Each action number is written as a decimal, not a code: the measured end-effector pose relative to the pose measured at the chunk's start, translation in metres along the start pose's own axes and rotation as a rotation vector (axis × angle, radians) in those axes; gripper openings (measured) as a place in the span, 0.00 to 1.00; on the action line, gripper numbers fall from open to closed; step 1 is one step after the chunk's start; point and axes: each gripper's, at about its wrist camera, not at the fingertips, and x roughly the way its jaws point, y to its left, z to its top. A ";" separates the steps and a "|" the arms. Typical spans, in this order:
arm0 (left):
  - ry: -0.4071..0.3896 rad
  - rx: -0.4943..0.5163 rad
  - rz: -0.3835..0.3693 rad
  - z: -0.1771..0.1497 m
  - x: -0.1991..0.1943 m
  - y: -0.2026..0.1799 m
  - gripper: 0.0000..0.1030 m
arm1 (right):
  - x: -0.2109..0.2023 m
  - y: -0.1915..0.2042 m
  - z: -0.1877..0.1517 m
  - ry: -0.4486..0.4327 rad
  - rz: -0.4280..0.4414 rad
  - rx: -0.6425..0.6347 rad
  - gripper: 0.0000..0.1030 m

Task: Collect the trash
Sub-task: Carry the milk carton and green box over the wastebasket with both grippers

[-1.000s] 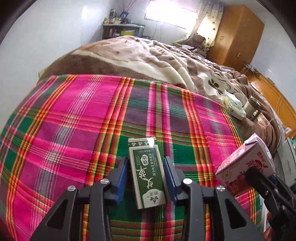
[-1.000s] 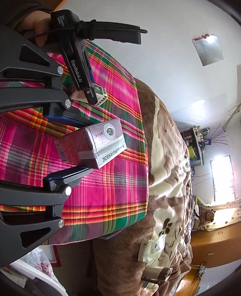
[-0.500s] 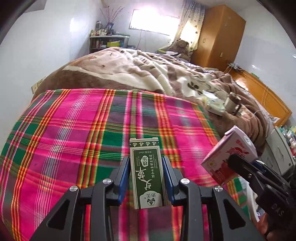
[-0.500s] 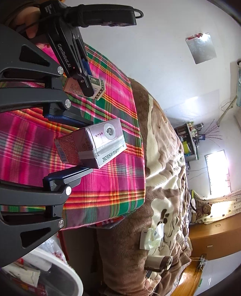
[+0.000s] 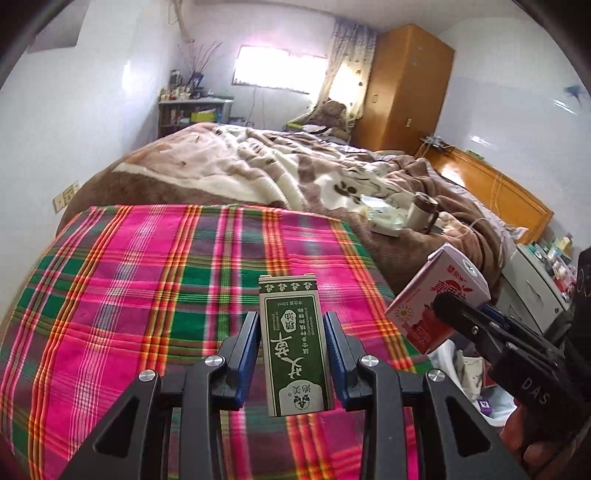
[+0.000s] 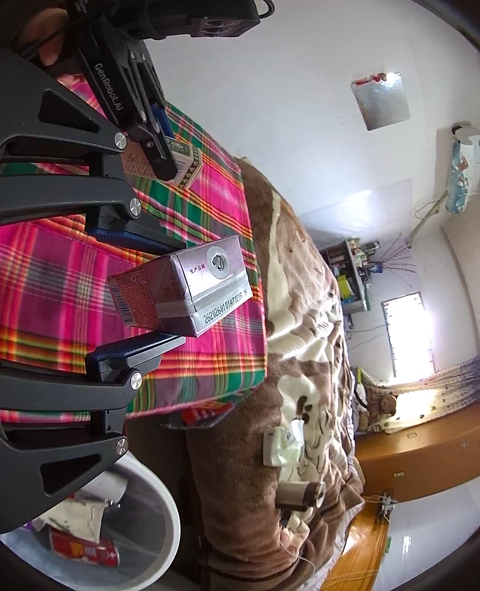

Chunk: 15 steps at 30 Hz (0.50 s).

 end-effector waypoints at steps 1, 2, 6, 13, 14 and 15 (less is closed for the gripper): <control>-0.005 0.007 -0.001 -0.001 -0.004 -0.005 0.34 | -0.004 0.000 0.000 -0.006 -0.006 -0.003 0.42; -0.013 0.012 -0.011 -0.003 -0.008 -0.010 0.34 | -0.008 -0.001 -0.001 -0.014 -0.012 -0.006 0.42; -0.035 0.040 -0.039 -0.009 -0.023 -0.031 0.34 | -0.022 -0.008 -0.002 -0.038 -0.040 -0.006 0.42; -0.055 0.083 -0.091 -0.020 -0.043 -0.065 0.34 | -0.053 -0.027 -0.008 -0.080 -0.090 0.018 0.42; -0.056 0.086 -0.099 -0.021 -0.044 -0.068 0.34 | -0.056 -0.030 -0.009 -0.084 -0.094 0.023 0.42; -0.060 0.093 -0.108 -0.023 -0.047 -0.074 0.34 | -0.059 -0.033 -0.010 -0.088 -0.100 0.028 0.42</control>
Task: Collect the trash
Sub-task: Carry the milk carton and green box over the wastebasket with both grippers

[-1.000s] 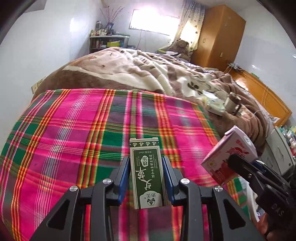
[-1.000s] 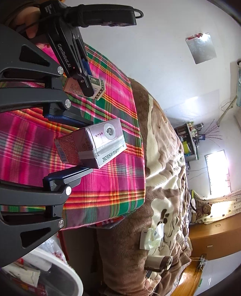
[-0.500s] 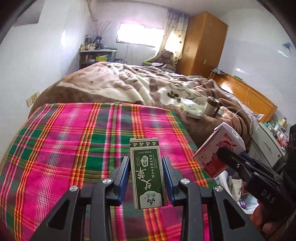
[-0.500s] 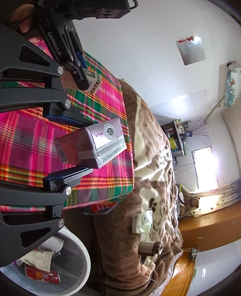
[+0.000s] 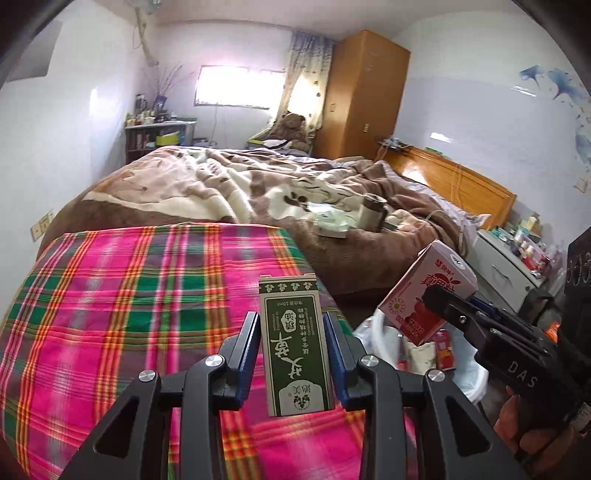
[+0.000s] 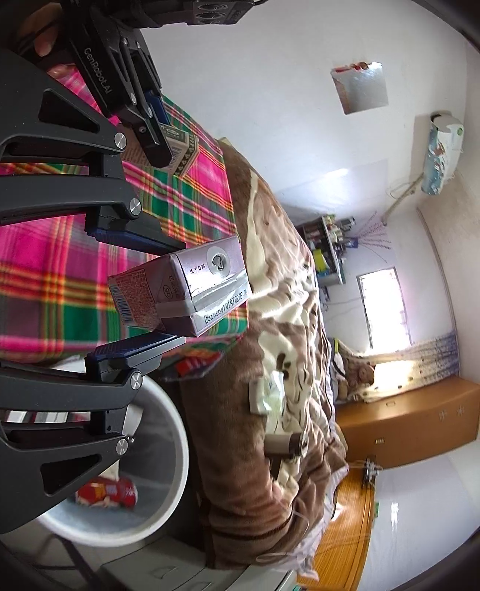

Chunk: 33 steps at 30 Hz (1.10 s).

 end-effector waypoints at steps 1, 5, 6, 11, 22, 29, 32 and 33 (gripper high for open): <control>-0.004 0.005 -0.006 -0.001 -0.002 -0.005 0.34 | -0.003 -0.003 -0.001 -0.005 -0.008 0.004 0.42; -0.018 0.033 -0.035 -0.003 -0.009 -0.026 0.34 | -0.018 -0.016 -0.006 -0.023 -0.036 0.026 0.42; -0.023 0.044 -0.040 -0.004 -0.010 -0.032 0.34 | -0.021 -0.020 -0.008 -0.025 -0.047 0.031 0.42; -0.019 0.070 -0.087 -0.008 -0.006 -0.058 0.34 | -0.037 -0.041 -0.013 -0.033 -0.108 0.056 0.42; 0.021 0.132 -0.165 -0.018 0.018 -0.113 0.34 | -0.057 -0.094 -0.021 -0.040 -0.255 0.131 0.42; 0.040 0.174 -0.168 -0.026 0.033 -0.140 0.34 | -0.055 -0.113 -0.028 0.001 -0.295 0.149 0.42; 0.051 0.203 -0.163 -0.031 0.040 -0.153 0.34 | -0.051 -0.119 -0.031 0.033 -0.304 0.146 0.42; 0.061 0.203 -0.173 -0.033 0.043 -0.156 0.34 | -0.049 -0.121 -0.032 0.048 -0.309 0.146 0.42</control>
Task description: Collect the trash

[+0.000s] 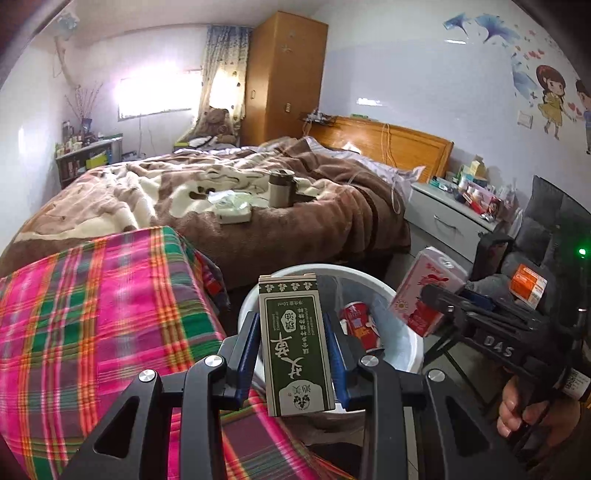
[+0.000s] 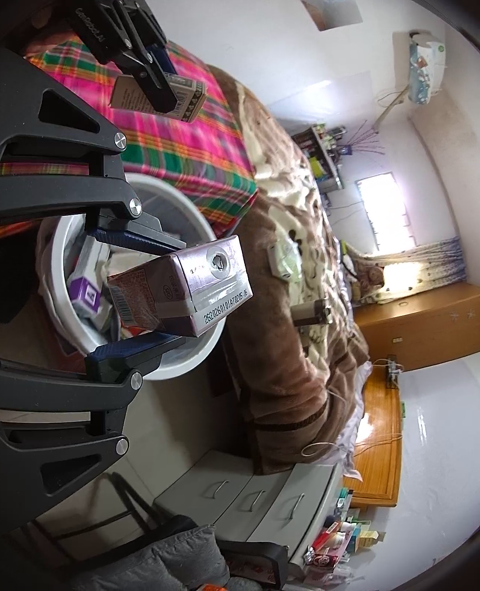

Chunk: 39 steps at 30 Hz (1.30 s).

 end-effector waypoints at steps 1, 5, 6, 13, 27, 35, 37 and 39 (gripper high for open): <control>0.007 -0.002 -0.006 0.000 0.003 -0.001 0.34 | 0.001 -0.002 0.000 0.008 0.000 0.003 0.42; 0.027 -0.003 -0.021 0.000 0.014 -0.006 0.34 | 0.009 -0.008 0.000 0.043 0.003 0.009 0.42; 0.033 -0.005 -0.026 0.000 0.016 -0.008 0.34 | 0.011 -0.010 0.001 0.051 0.004 0.008 0.42; 0.050 -0.006 -0.037 0.003 0.032 -0.011 0.34 | 0.025 -0.012 0.004 0.100 -0.008 -0.018 0.42; 0.075 -0.039 -0.034 0.002 0.039 -0.006 0.53 | 0.031 -0.012 0.006 0.125 -0.007 -0.026 0.58; 0.049 -0.060 0.001 -0.004 0.020 0.002 0.54 | 0.018 -0.003 0.000 0.093 0.007 -0.011 0.58; 0.045 -0.062 0.011 -0.006 0.013 0.004 0.54 | 0.013 0.001 -0.002 0.080 0.011 -0.016 0.58; 0.038 -0.065 0.026 -0.010 0.005 0.007 0.54 | 0.007 0.006 -0.004 0.064 0.011 -0.020 0.58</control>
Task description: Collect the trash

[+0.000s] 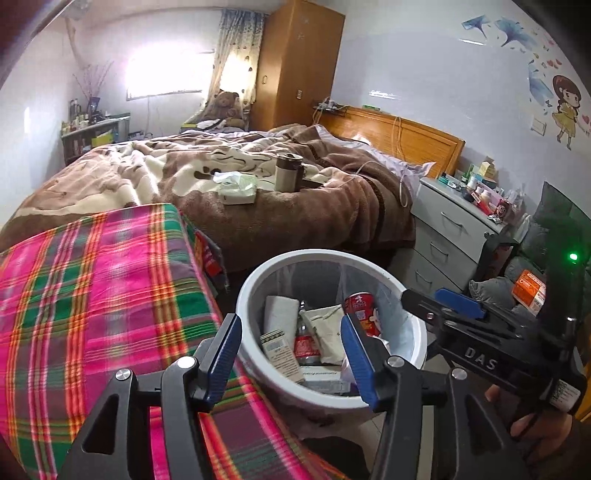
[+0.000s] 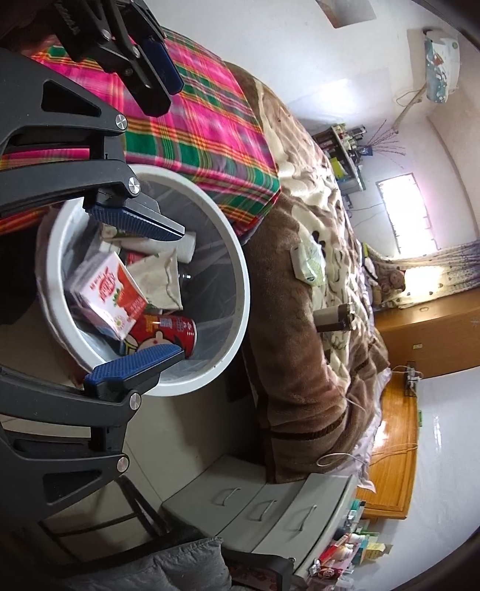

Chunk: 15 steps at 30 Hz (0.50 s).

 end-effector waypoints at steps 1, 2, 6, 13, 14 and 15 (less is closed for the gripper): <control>-0.004 -0.002 0.008 -0.002 -0.004 0.001 0.54 | -0.004 0.003 -0.002 -0.009 0.003 -0.004 0.58; -0.015 -0.002 0.024 -0.004 -0.010 0.003 0.55 | -0.009 0.006 -0.004 -0.021 0.007 -0.008 0.58; -0.041 -0.007 0.071 -0.014 -0.029 0.006 0.65 | -0.022 0.016 -0.012 -0.058 0.016 -0.011 0.58; -0.095 -0.017 0.203 -0.034 -0.065 0.016 0.65 | -0.044 0.035 -0.030 -0.125 0.054 -0.030 0.58; -0.101 -0.019 0.225 -0.037 -0.070 0.018 0.65 | -0.046 0.037 -0.033 -0.132 0.059 -0.032 0.59; -0.105 -0.019 0.242 -0.040 -0.074 0.020 0.65 | -0.048 0.040 -0.034 -0.139 0.061 -0.033 0.61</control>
